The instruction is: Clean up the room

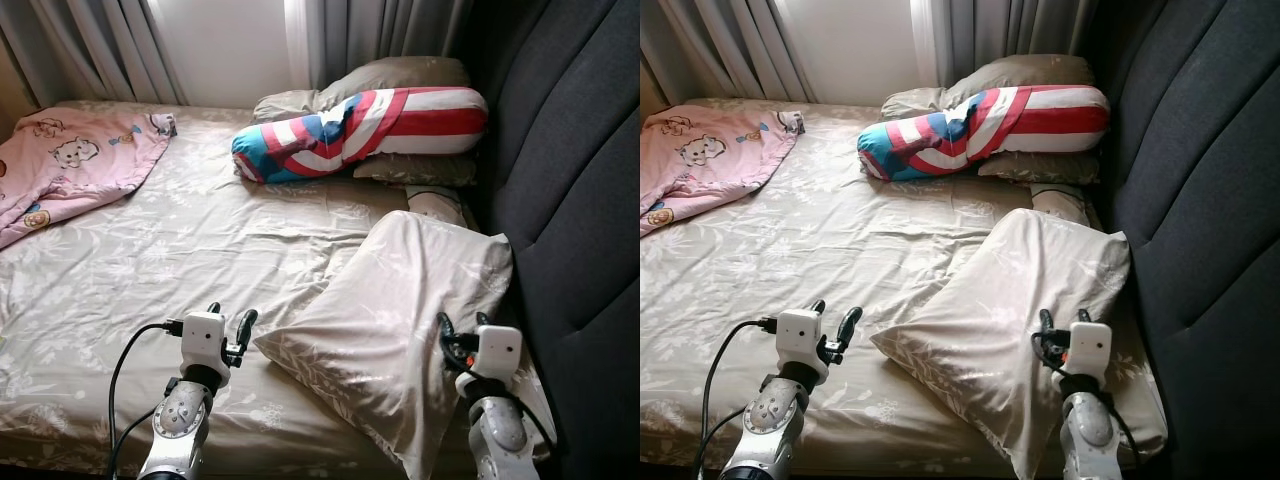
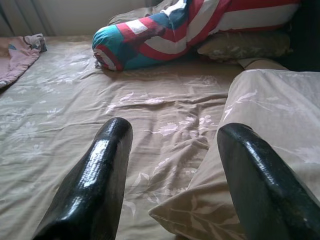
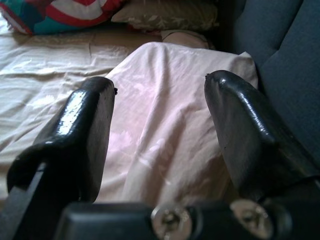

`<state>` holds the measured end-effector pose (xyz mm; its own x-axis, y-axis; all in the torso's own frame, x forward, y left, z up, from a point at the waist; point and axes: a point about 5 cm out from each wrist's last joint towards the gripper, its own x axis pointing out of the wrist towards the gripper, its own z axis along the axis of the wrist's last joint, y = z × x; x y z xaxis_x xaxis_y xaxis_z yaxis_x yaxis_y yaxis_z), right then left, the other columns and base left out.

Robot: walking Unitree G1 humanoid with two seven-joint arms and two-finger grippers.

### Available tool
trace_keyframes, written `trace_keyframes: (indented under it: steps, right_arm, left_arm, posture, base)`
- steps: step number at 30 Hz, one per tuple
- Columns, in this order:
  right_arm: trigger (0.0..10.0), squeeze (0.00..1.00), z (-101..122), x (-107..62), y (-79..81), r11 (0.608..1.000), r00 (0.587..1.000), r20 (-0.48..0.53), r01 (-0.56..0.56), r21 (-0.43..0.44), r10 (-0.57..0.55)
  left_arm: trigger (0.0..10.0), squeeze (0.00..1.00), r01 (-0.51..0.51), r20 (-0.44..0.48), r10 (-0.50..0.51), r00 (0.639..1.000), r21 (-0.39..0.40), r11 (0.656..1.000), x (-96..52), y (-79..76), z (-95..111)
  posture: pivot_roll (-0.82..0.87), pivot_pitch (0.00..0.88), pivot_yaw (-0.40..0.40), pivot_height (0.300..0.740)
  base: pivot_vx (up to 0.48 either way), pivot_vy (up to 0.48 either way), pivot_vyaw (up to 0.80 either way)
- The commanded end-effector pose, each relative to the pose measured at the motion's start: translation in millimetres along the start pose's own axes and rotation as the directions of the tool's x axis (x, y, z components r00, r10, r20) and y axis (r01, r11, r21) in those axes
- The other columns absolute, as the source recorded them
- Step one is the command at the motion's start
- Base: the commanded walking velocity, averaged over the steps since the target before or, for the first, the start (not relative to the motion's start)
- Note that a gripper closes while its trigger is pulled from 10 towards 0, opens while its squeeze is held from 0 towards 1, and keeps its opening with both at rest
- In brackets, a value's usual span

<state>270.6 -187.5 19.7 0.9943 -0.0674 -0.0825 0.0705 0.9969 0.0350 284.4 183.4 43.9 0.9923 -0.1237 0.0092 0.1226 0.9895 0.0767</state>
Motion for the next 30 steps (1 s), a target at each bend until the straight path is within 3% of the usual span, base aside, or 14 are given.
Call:
trace_keyframes:
  steps: [1,4,5,8,13,24,30]
  right_arm:
    - [10.0,0.00,4,1.6,-2.8,1.000,1.000,0.013,0.007,-0.008,-0.007]
    - [10.0,0.00,3,0.6,-0.8,1.000,1.000,0.017,0.004,-0.003,-0.004]
    - [10.0,0.00,-2,-4.4,8.8,0.999,1.000,0.000,0.018,0.027,-0.018]
    - [10.0,0.00,-6,-8.0,14.7,0.999,0.999,-0.031,0.022,0.039,-0.020]
    - [10.0,0.00,-3,-12.6,14.8,0.998,0.999,0.015,0.032,0.048,-0.033]
    - [10.0,0.00,-7,-15.9,17.8,0.999,0.999,-0.036,0.031,0.031,-0.030]
    - [10.0,0.00,-8,-17.1,14.3,0.999,0.999,-0.043,0.029,0.019,-0.028]
  left_arm:
    - [10.0,0.00,-0.007,-0.011,0.007,1.000,-0.016,1.000,-0.4,-0.5,-1]
    - [10.0,0.00,-0.006,-0.012,0.006,1.000,-0.017,1.000,-0.3,-1.1,-1]
    - [10.0,0.00,0.025,-0.031,-0.026,0.999,-0.021,0.999,-5.4,-6.5,-4]
    - [10.0,0.00,0.043,-0.034,-0.044,0.998,-0.022,0.999,-6.0,-9.2,-3]
    - [10.0,0.00,0.057,-0.038,-0.058,0.998,-0.015,0.998,-5.2,-9.1,-2]
    - [10.0,0.00,0.061,-0.058,-0.062,0.996,-0.015,0.998,-12.3,-9.1,-3]
    - [10.0,0.00,0.050,-0.061,-0.051,0.997,-0.018,0.999,-13.9,-8.4,-2]
  posture:
    - [-0.03,0.047,-0.066,0.720]
    - [-0.03,0.050,-0.063,0.720]
    - [-0.04,0.108,-0.008,0.720]
    - [-0.04,0.125,-0.002,0.715]
    - [-0.05,0.149,0.001,0.701]
    - [-0.05,0.183,-0.015,0.701]
    - [-0.05,0.188,-0.023,0.671]
  base:
    - [0.000,0.000,0.00]
    - [0.000,0.000,0.00]
    - [0.000,0.000,0.00]
    - [0.000,0.000,0.00]
    - [0.000,0.000,0.00]
    - [0.000,0.000,0.00]
    - [0.000,0.000,0.00]
